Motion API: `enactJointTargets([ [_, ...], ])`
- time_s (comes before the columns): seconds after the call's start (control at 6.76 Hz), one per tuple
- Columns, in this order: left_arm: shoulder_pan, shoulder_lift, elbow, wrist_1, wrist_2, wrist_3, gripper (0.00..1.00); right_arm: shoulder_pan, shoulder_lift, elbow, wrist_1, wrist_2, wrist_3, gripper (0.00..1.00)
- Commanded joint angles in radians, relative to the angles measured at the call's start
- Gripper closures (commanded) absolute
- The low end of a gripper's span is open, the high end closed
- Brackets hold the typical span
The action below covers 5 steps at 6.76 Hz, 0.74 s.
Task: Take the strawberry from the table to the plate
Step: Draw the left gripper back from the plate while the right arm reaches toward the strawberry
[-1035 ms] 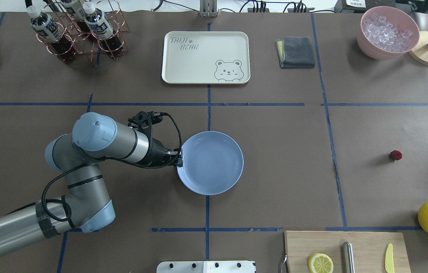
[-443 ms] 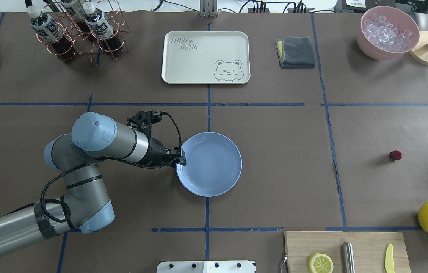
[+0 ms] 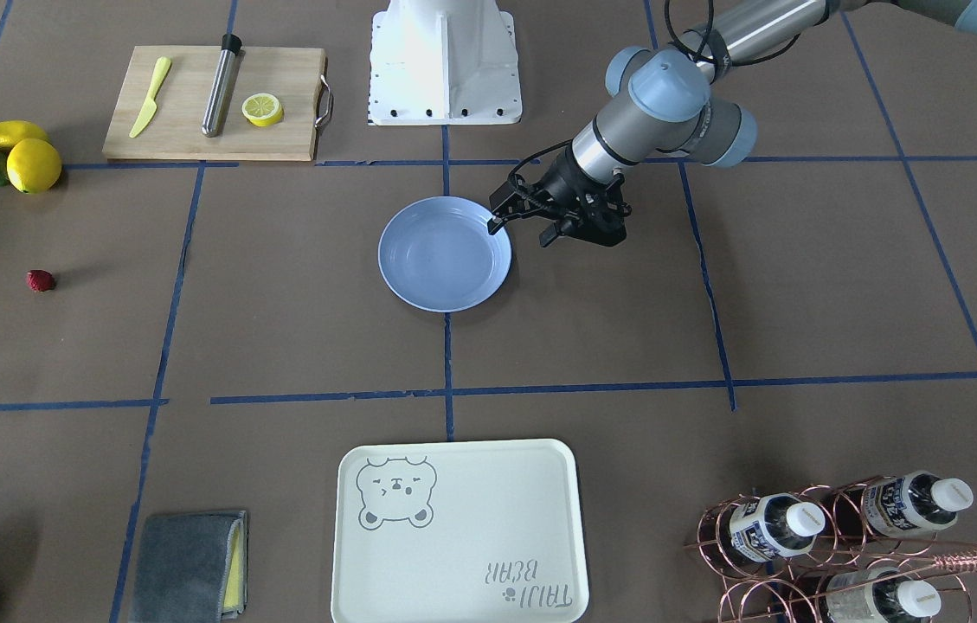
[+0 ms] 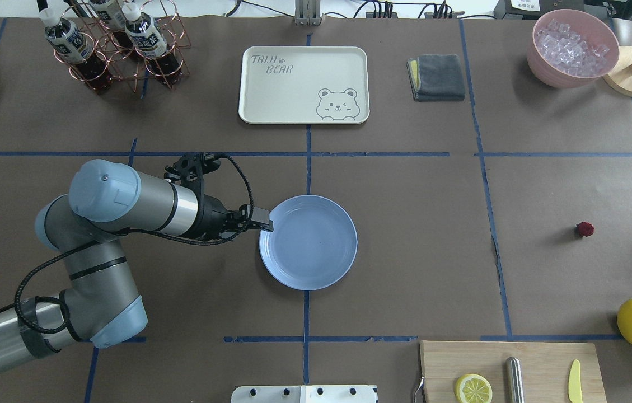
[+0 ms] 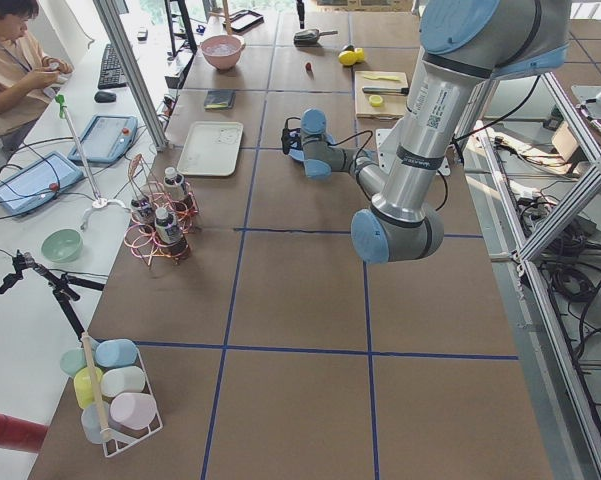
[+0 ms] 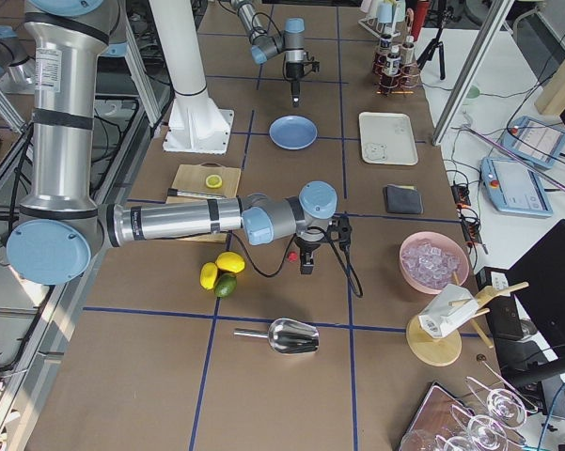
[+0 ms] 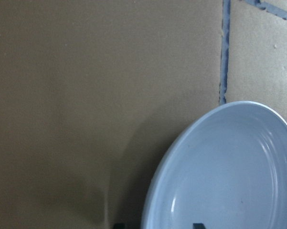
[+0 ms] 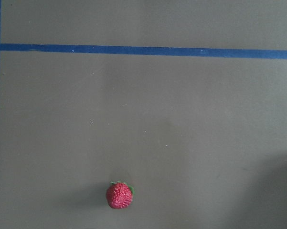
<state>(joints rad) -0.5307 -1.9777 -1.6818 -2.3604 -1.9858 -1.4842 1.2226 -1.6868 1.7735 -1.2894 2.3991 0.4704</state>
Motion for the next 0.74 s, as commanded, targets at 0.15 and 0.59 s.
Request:
enactJointTargets([
  [0.15, -0.023, 0.062, -0.061, 0.045, 0.013, -0.002, 0.00, -0.265, -0.007, -0.058, 0.322, -0.194, 0.411, 0.00],
  [0.59, -0.040, 0.079, -0.053, 0.063, 0.019, 0.007, 0.00, -0.359, -0.019, -0.148, 0.478, -0.314, 0.504, 0.00],
])
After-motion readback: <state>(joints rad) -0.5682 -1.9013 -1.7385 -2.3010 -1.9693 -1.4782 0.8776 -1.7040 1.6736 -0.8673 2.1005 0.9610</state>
